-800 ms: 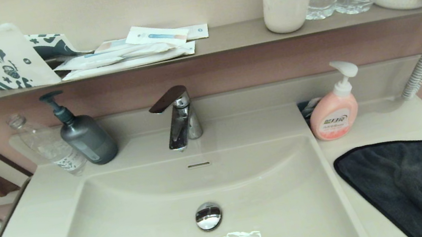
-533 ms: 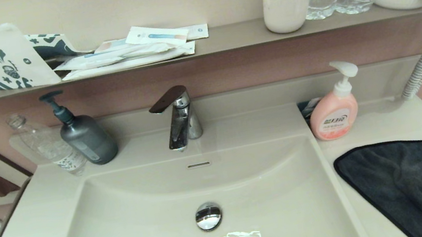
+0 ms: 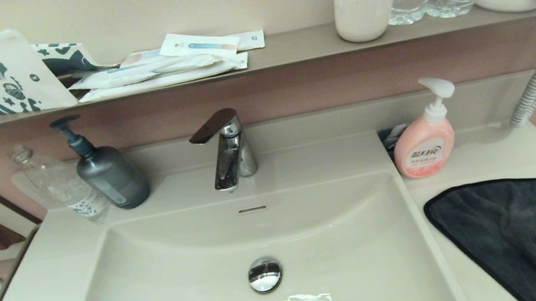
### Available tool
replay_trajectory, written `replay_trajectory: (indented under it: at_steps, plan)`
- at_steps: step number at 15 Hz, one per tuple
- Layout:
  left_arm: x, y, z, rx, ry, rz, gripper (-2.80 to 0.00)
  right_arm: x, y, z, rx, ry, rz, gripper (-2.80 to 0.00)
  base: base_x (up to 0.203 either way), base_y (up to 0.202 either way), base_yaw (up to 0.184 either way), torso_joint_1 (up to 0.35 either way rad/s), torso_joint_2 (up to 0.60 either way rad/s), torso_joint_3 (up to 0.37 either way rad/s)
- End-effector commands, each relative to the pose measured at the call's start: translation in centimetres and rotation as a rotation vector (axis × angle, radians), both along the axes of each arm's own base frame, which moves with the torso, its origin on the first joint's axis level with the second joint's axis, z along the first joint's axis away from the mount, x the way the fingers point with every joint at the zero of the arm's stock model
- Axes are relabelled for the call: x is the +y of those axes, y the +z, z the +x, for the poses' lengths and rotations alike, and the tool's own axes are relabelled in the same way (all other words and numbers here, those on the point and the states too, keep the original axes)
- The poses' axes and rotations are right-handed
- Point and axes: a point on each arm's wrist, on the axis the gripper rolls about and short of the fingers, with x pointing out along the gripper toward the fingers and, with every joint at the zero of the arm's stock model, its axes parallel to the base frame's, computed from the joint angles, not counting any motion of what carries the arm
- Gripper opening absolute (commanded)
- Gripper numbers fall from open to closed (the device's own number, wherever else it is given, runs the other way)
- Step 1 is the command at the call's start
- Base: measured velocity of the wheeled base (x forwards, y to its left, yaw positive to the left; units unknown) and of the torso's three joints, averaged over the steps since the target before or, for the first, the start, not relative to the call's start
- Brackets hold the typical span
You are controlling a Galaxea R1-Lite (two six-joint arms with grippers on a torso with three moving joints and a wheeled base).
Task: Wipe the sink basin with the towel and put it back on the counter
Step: Turn on the faucet
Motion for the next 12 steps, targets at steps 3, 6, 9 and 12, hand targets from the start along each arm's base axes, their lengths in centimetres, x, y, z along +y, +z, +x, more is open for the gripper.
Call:
replay_trajectory:
  at_steps: [3, 6, 9, 12]
  plan:
    - [0.0, 0.04, 0.0, 0.0, 0.001, -0.005, -2.8, 0.0, -0.01, 0.01, 0.002, 0.0, 0.0, -2.8, 0.0, 0.0, 0.0, 0.0, 0.0, 0.0]
    - [0.0, 0.02, 0.01, 0.0, 0.001, -0.011, -2.8, 0.0, 0.02, 0.0, 0.0, 0.0, 0.0, -2.8, 0.0, 0.0, 0.0, 0.0, 0.0, 0.0]
    - [0.0, -0.01, 0.01, 0.003, 0.001, -0.011, -2.8, 0.0, -0.01, 0.02, 0.002, 0.0, -0.001, -2.8, 0.0, 0.0, 0.0, 0.0, 0.0, 0.0]
    - [0.0, 0.2, -0.04, -0.008, -0.001, -0.009, -2.8, 0.0, -0.01, 0.01, 0.002, 0.0, -0.001, -2.8, 0.0, 0.0, 0.0, 0.0, 0.0, 0.0]
